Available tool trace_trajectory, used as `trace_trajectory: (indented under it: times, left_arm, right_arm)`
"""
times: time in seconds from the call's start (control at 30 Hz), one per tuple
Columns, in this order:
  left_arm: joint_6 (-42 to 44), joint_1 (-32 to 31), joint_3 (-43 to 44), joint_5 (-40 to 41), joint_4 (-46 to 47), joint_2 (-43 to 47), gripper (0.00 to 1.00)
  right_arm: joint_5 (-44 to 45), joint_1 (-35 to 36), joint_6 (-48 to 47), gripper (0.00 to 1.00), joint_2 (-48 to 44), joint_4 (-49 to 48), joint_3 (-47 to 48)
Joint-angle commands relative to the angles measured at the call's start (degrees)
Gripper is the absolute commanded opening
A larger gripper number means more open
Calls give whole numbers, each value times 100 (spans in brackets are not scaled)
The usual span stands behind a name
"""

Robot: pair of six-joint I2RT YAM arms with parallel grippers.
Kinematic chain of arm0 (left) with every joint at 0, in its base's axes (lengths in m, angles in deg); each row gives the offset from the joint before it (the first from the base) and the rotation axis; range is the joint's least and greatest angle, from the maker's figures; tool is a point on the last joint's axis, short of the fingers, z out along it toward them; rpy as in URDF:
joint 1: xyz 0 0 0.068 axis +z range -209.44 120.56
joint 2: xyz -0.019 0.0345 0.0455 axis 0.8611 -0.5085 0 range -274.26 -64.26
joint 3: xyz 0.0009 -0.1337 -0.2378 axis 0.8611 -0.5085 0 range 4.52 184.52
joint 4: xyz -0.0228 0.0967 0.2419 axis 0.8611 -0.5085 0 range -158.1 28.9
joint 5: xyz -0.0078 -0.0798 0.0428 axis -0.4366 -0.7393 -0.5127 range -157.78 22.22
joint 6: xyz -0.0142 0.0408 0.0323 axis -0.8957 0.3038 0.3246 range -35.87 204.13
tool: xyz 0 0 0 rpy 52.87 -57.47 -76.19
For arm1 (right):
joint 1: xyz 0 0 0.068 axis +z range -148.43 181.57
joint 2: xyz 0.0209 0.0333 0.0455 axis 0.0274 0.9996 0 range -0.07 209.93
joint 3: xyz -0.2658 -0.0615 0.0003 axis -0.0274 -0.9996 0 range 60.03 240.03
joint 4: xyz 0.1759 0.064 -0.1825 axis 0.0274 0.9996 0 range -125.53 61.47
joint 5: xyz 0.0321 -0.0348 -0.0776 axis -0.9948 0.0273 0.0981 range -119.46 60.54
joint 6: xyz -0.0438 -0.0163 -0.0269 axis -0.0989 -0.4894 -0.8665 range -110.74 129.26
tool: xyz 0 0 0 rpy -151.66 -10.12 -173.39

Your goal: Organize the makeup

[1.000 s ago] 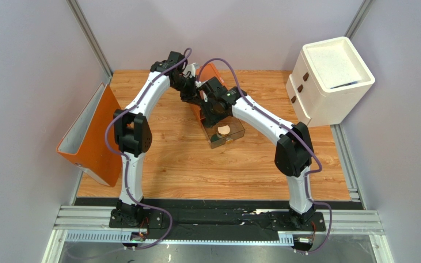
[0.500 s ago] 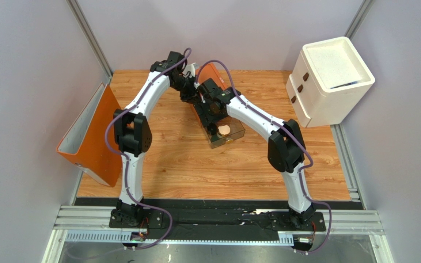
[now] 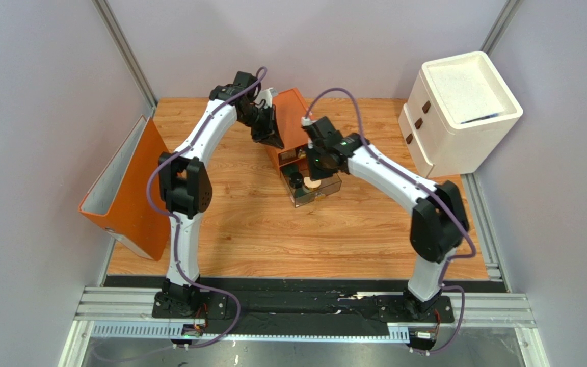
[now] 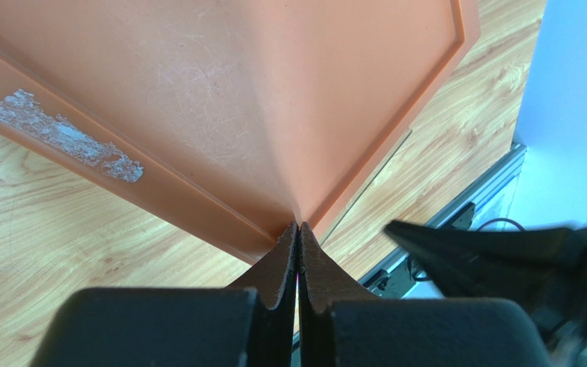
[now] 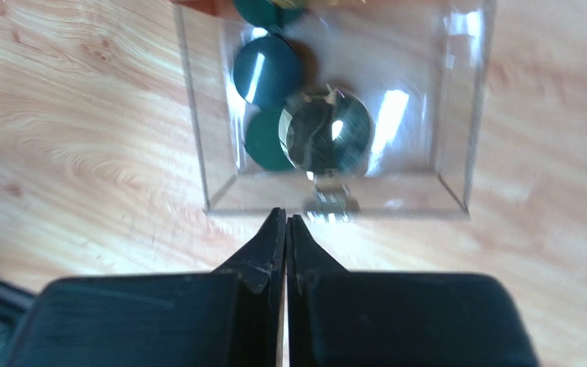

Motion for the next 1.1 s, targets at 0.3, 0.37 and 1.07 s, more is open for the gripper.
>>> trace_trajectory:
  times: [0.3, 0.37, 1.07]
  left_arm:
    - [410, 47, -267, 873, -644, -470, 0]
    - [410, 47, -285, 873, -644, -479, 0]
    - [516, 47, -250, 979, -767, -374, 0]
  right_arm:
    - [-2799, -1580, 2516, 0, -1451, -2517, -3207]
    - [-2994, -1703, 2780, 0, -1293, -2737, -3470]
    - [-3056, -1748, 4134, 0, 737, -3985, -1829]
